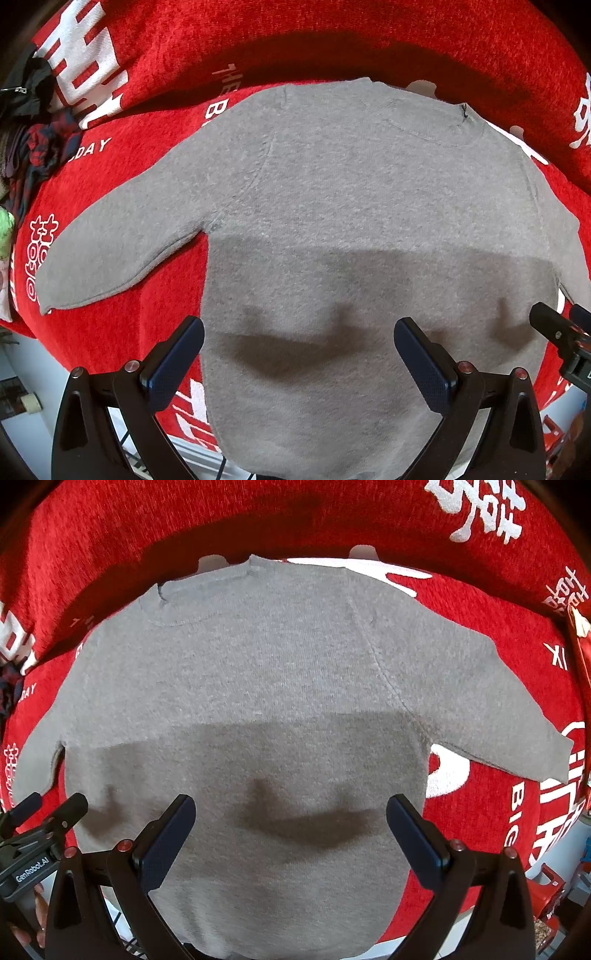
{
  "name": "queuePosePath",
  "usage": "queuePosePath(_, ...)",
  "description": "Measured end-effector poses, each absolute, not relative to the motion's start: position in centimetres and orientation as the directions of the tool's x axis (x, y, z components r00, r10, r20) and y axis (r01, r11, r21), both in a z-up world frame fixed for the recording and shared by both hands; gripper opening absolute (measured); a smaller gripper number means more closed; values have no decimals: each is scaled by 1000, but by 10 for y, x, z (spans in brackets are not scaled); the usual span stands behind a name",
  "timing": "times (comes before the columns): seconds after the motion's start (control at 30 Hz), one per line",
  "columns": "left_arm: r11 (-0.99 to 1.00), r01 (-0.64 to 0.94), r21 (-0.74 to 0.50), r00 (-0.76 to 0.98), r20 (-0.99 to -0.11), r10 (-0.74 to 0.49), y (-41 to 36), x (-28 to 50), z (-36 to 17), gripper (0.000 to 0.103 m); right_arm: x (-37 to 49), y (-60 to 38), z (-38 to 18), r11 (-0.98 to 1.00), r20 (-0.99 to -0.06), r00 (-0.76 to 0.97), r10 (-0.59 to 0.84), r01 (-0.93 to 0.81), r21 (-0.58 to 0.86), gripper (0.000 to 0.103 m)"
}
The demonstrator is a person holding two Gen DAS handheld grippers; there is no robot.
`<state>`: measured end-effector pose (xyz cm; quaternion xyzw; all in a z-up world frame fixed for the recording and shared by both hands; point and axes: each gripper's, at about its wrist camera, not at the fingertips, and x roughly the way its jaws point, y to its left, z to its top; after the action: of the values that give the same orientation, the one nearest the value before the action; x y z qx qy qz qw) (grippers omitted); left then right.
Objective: Fold small clothes
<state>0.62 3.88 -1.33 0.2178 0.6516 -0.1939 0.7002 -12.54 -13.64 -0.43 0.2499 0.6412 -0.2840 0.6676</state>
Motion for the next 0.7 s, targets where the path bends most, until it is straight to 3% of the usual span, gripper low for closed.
queuePosePath(0.7, 835, 548, 46, 79, -997, 3, 54, 9, -13, 103, -124, -130, -5, 729, -998, 1, -67, 682, -48, 103)
